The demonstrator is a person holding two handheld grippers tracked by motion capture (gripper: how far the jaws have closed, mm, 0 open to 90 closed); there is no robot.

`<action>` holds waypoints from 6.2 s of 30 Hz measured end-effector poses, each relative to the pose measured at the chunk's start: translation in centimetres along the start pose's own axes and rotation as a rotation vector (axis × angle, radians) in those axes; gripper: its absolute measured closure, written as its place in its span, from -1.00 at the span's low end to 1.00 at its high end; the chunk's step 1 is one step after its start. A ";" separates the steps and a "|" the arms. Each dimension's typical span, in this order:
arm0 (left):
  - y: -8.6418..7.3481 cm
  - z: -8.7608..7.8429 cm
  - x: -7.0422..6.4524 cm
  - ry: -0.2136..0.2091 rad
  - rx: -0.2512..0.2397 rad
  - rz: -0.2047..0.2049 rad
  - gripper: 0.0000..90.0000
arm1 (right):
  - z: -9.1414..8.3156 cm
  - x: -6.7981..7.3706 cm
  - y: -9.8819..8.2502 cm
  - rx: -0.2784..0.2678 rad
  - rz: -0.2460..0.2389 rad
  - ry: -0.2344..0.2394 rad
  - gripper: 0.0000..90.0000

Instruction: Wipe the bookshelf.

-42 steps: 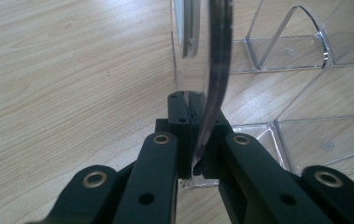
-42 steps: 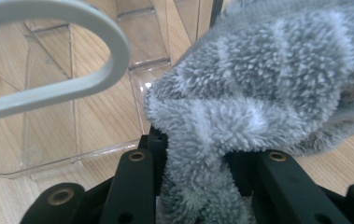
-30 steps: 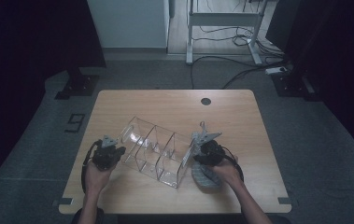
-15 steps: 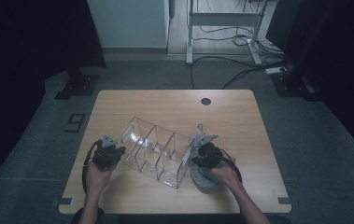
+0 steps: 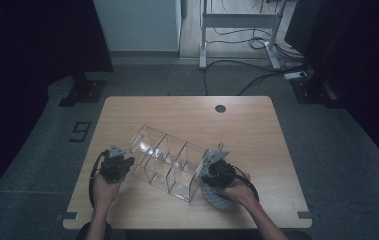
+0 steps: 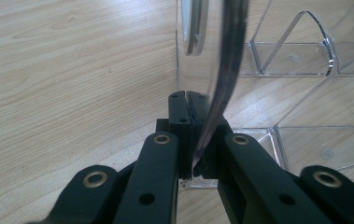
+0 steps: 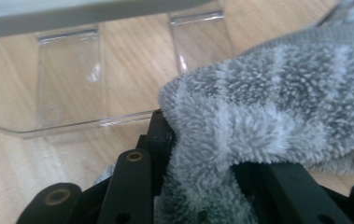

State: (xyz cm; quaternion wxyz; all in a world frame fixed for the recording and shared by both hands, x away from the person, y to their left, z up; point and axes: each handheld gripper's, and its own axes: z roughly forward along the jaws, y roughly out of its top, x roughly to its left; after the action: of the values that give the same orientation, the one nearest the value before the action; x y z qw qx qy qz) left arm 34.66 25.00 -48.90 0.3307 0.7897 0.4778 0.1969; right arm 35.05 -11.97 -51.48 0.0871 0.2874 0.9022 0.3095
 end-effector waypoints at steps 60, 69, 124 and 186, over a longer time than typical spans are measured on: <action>-0.1 0.1 0.0 -0.023 -0.007 -0.030 0.91 | -5.8 2.8 -0.6 -0.053 -0.046 0.110 0.50; -0.2 0.1 0.1 -0.025 -0.007 -0.027 0.91 | -8.8 0.2 -0.5 -0.114 0.016 0.041 0.51; -0.4 0.3 -0.1 -0.025 -0.002 0.005 0.74 | -8.3 -11.4 -9.2 0.032 0.297 -0.266 -0.14; 2.1 0.7 0.8 -0.021 -0.020 -0.015 0.86 | -6.5 -2.0 2.4 -0.182 -0.021 0.121 -0.21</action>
State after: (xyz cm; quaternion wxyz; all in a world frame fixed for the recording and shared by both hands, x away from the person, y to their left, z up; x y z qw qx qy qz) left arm 36.80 24.82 -47.84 0.3449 0.7848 0.4782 0.1910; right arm 35.67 -14.88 -44.87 0.0612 0.2499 0.8770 0.4059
